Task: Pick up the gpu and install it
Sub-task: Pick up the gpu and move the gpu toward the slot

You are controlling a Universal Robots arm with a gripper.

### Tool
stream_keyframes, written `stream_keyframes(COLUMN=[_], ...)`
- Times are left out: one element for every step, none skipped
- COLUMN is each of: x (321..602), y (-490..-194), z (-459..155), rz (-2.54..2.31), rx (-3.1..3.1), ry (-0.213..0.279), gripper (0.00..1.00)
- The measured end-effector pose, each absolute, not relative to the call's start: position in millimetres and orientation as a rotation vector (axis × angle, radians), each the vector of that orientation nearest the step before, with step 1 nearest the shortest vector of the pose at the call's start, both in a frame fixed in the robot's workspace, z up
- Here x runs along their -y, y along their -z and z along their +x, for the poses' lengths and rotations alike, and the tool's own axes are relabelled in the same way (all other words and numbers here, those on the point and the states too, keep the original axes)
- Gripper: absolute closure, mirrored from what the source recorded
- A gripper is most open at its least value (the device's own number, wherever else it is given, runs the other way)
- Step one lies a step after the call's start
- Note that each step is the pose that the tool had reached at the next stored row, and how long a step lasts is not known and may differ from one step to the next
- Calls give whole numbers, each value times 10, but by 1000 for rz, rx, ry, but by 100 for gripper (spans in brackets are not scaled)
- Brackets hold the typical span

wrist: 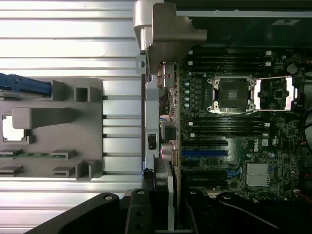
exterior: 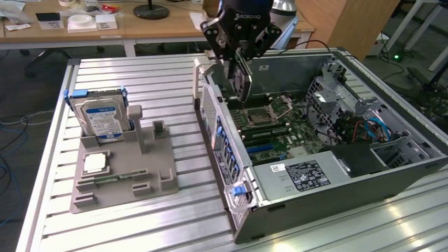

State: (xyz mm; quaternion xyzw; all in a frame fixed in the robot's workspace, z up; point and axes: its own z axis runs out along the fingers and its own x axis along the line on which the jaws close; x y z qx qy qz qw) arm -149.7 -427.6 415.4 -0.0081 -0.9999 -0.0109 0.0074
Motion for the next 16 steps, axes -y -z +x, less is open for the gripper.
stream_keyframes(x=[4276,4276,4276,4276,4276,4276,4276,4276,4276,4276,4276,4276,4276,4276,4276,4276], y=[-4154,-4154,-4153,-4153,-4153,-4153,-4153,-4153,-4153,-4152,-4152,-4152,-4152,-4152,-4152,-4151], z=[-1466,-1435,-1404,-1376,-1349,-1321,-1294,-1266,-1239,-1207,-1179,-1150,-1120,-1090,-1061,-1030], rz=[-26,-25,-25,-25,-25,-25,-25,-25,-25,-25,-25,-25,-25,-25,-25,-25], rx=[3126,3126,3126,3126,3126,3126,3126,3126,3126,3126,3126,3126,3126,3126,3126,3126], ry=[34,34,34,34,34,34,34,34,34,34,34,34,34,34,34,34], gripper=[72,72,72,72,72,72,72,72,72,72,72,72,72,72,72,72])
